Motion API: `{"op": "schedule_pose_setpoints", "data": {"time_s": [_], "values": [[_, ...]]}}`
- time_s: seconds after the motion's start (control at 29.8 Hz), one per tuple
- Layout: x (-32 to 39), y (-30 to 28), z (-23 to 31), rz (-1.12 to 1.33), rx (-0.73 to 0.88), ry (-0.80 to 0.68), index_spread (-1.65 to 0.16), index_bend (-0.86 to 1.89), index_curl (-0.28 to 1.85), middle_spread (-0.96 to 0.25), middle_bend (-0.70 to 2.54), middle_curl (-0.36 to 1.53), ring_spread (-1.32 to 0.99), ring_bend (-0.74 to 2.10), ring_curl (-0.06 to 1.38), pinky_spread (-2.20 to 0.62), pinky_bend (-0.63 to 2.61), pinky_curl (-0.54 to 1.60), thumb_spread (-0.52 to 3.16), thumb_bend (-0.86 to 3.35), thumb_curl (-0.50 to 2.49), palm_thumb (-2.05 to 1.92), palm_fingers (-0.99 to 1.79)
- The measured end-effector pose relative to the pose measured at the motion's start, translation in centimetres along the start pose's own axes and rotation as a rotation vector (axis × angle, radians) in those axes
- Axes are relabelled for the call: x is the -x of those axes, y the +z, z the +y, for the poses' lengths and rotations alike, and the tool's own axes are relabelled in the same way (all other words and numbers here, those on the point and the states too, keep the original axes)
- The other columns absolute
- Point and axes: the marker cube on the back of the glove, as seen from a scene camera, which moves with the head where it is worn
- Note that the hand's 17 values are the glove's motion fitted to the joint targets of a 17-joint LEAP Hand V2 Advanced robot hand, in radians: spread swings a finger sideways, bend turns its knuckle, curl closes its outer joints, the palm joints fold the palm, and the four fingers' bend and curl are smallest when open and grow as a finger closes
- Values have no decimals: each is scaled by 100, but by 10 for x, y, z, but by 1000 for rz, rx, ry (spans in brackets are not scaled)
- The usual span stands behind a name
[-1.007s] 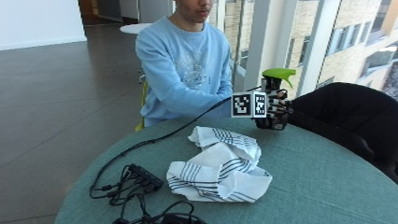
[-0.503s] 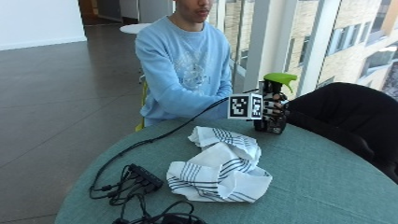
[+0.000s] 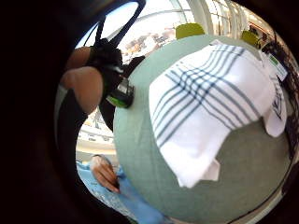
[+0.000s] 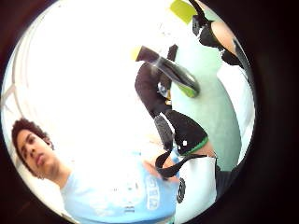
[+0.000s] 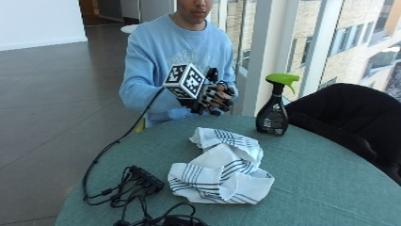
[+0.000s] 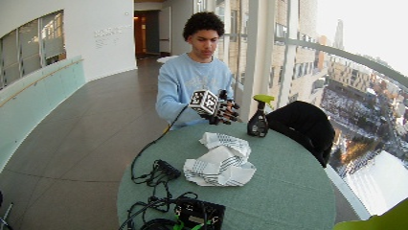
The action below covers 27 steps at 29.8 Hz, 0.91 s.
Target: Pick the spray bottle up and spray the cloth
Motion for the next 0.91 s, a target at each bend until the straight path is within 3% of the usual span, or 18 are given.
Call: {"op": "schedule_pose_setpoints", "data": {"time_s": [0.37,0.91], "values": [[-80,-72,118,369,-65,121,-31,14,31,-8,27,44,-2,26,35,18,20,36,106,-2,37,71,81],[-102,-84,130,495,-41,112,-31,16,33,-9,26,43,-2,21,34,19,17,33,108,-2,35,73,82]]}}
